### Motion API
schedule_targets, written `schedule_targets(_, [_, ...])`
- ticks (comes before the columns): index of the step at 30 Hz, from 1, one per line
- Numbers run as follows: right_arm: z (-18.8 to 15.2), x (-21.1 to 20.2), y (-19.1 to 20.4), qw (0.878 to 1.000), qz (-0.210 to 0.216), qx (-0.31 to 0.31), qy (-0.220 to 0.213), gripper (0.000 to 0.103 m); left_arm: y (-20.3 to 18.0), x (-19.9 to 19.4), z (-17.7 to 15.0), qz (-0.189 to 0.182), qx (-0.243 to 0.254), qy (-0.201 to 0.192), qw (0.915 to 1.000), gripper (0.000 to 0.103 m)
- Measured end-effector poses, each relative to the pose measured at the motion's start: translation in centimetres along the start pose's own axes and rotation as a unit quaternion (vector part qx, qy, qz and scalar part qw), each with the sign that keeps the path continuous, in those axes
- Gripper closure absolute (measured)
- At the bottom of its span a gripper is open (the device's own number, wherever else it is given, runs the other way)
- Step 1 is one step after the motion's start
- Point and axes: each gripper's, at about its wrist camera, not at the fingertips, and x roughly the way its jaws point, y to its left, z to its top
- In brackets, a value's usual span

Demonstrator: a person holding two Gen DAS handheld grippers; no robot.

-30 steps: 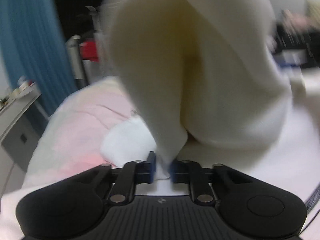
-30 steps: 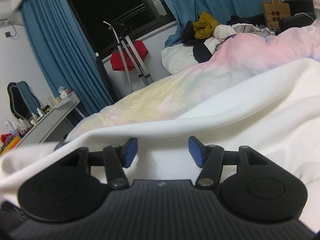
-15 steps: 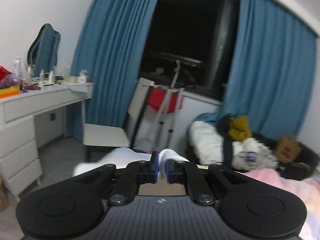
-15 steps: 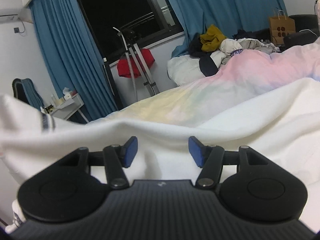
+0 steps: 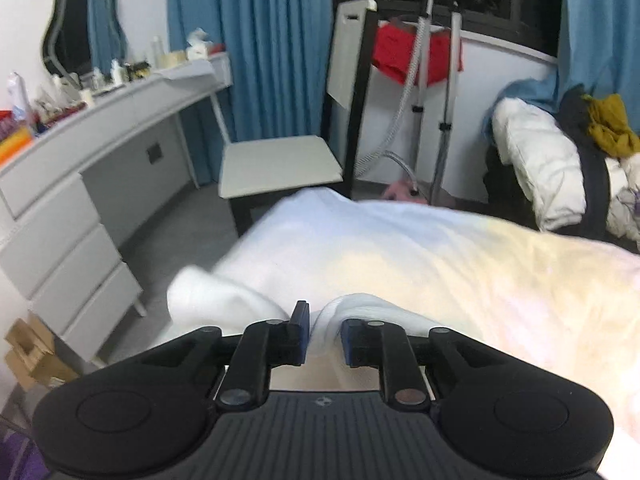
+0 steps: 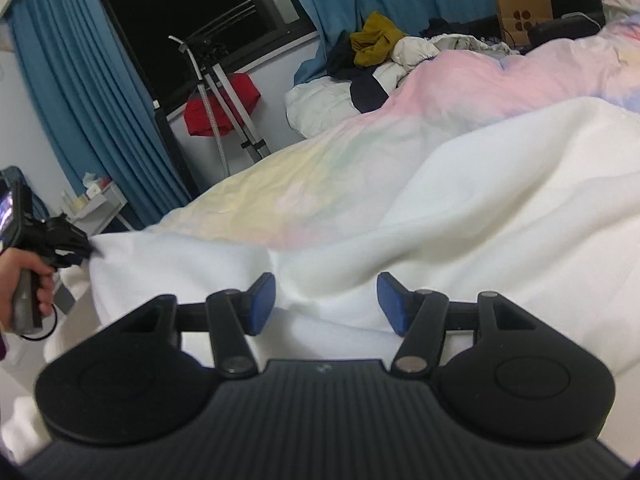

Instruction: Fold clothes

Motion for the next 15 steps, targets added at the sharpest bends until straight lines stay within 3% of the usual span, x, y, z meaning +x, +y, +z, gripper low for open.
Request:
schedule_targets(3, [-0.4,0.7,0.7,1.000,-0.001,-0.019,0.004,0.044,1.8,-0.5,-2.4,-0.035,-0.039,-0.006,0.9986,0.069])
schedule_targets(7, [-0.4,0.2,1.3,0.999,-0.003,-0.037,-0.002,0.043,6.1,-6.0,-6.3,-0.101,-0.111,-0.026,0.9883,0.053])
schedule_targets(11, [-0.4,-0.9,1.7,0.999,-0.001,-0.045,-0.008,0.043,11.3,-11.6,-10.4,-0.155,-0.216,-0.049,0.9627,0.022])
schedule_targets(12, [-0.4,-1.2,1.9,0.999,-0.002,-0.050,-0.010,0.043,12.5,-12.8,-11.6,-0.166,-0.244,-0.054,0.9539,0.022])
schedule_targets(15, [-0.5,-2.2,2.6,0.998,-0.003,-0.063,-0.013,0.043,14.6,-15.4,-15.4,-0.196,-0.267,-0.060,0.9416,0.021])
